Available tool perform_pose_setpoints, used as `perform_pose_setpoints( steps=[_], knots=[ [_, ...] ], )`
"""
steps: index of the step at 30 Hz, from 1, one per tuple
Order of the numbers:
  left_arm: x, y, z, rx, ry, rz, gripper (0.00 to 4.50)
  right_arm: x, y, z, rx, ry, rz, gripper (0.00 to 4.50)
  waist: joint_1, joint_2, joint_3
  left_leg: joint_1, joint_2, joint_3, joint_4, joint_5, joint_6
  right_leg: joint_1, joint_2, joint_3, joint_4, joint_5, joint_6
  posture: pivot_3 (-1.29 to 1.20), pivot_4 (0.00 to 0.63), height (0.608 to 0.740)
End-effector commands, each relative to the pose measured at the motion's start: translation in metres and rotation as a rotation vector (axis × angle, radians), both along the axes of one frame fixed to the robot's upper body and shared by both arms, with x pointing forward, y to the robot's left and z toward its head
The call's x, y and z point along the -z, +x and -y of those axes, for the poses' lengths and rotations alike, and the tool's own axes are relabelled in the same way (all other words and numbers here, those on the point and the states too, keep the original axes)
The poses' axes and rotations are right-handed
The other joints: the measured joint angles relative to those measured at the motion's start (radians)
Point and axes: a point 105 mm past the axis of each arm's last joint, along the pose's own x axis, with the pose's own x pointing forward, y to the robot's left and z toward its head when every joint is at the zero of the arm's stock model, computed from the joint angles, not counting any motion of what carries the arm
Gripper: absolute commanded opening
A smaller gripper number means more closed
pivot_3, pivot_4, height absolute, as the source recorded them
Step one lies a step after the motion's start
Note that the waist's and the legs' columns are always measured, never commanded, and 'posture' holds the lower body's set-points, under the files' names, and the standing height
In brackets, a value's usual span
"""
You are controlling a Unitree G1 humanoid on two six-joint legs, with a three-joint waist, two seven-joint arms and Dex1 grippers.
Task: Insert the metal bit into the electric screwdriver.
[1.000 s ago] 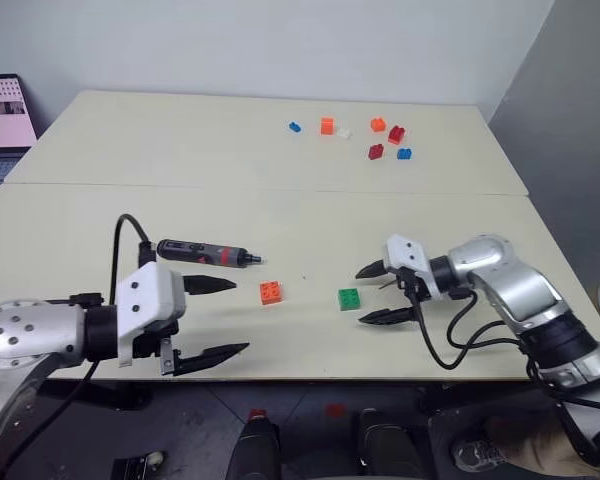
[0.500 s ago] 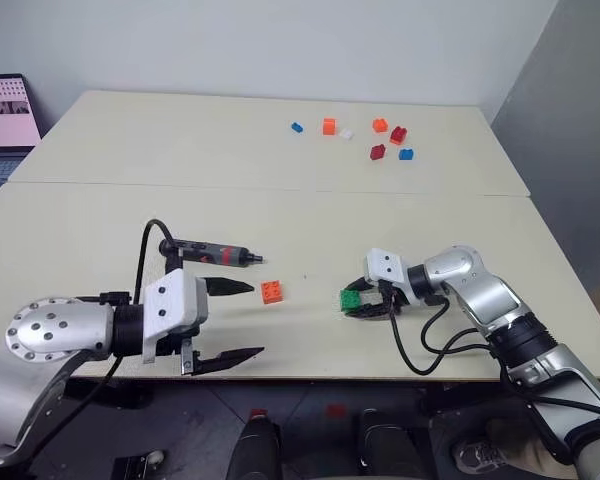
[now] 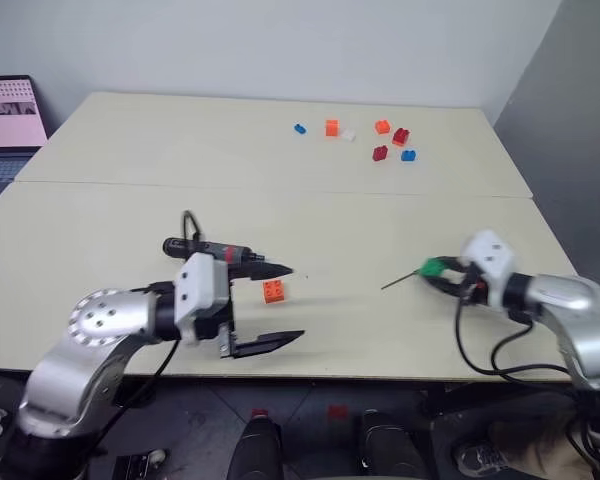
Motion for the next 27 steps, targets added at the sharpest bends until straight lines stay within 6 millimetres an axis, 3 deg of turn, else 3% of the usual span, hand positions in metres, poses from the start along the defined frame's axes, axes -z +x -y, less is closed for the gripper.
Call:
perform_pose_setpoints(
  steps=[1, 6, 10, 16, 17, 19, 23, 27],
  knots=[
    [-0.004, 0.003, 0.011, 0.060, -0.002, 0.035, 4.50, -0.001, -0.011, 0.026, 0.254, 0.055, 0.034, 1.45, -0.004, 0.000, 0.000, 0.001, 0.000, 0.000, 0.000, 0.000, 0.000, 0.000, 0.000, 0.000, 0.000, 0.000, 0.000, 0.00, 0.150, 0.740],
    [-0.005, 0.009, 0.019, 0.093, 0.002, 0.051, 4.50, 0.021, -0.013, 0.038, 0.458, 0.148, -0.020, 1.45, -0.011, 0.000, 0.000, 0.001, 0.000, 0.001, 0.000, 0.000, 0.001, 0.000, 0.000, 0.001, 0.000, 0.000, 0.000, 0.00, 0.150, 0.740],
    [-0.009, 0.010, 0.023, 0.105, -0.003, 0.063, 4.50, 0.021, -0.004, 0.058, 0.637, 0.168, 0.021, 1.45, -0.014, 0.000, 0.000, 0.001, 0.000, 0.001, 0.000, 0.000, 0.001, 0.000, 0.000, 0.002, 0.000, 0.000, 0.000, 0.00, 0.150, 0.740],
    [-0.012, 0.011, 0.024, 0.099, -0.005, 0.072, 4.50, 0.027, 0.000, 0.064, 0.711, 0.217, 0.001, 1.45, -0.016, 0.000, 0.000, 0.000, 0.000, 0.001, -0.001, 0.000, 0.001, 0.000, 0.000, 0.002, -0.001, 0.000, 0.000, 0.00, 0.150, 0.740],
    [-0.012, 0.011, 0.023, 0.097, -0.004, 0.072, 4.50, 0.028, 0.000, 0.064, 0.717, 0.228, -0.002, 2.01, -0.017, 0.001, 0.000, 0.000, 0.000, 0.001, -0.002, 0.000, 0.001, 0.000, 0.000, 0.002, -0.001, 0.000, 0.000, 0.00, 0.150, 0.740],
    [-0.012, 0.011, 0.023, 0.091, -0.002, 0.072, 4.50, 0.026, 0.001, 0.063, 0.714, 0.258, 0.008, 2.37, -0.017, 0.001, 0.000, 0.000, 0.000, 0.001, -0.002, 0.000, 0.001, 0.000, 0.000, 0.002, -0.001, 0.000, 0.000, 0.00, 0.150, 0.740],
    [-0.013, 0.012, 0.020, 0.073, -0.001, 0.071, 4.50, 0.016, 0.000, 0.060, 0.687, 0.273, 0.061, 3.50, -0.018, 0.001, 0.000, 0.000, 0.000, 0.001, -0.002, 0.000, 0.001, 0.000, 0.000, 0.002, -0.001, 0.000, 0.000, 0.00, 0.150, 0.740],
    [-0.011, 0.012, 0.012, 0.058, 0.031, 0.032, 4.50, -0.003, -0.005, 0.055, 0.612, 0.214, 0.148, 4.49, -0.019, 0.001, 0.000, 0.000, 0.000, 0.000, -0.002, 0.000, 0.001, 0.000, 0.000, 0.002, -0.001, 0.000, 0.000, 0.00, 0.150, 0.740]
  ],
)
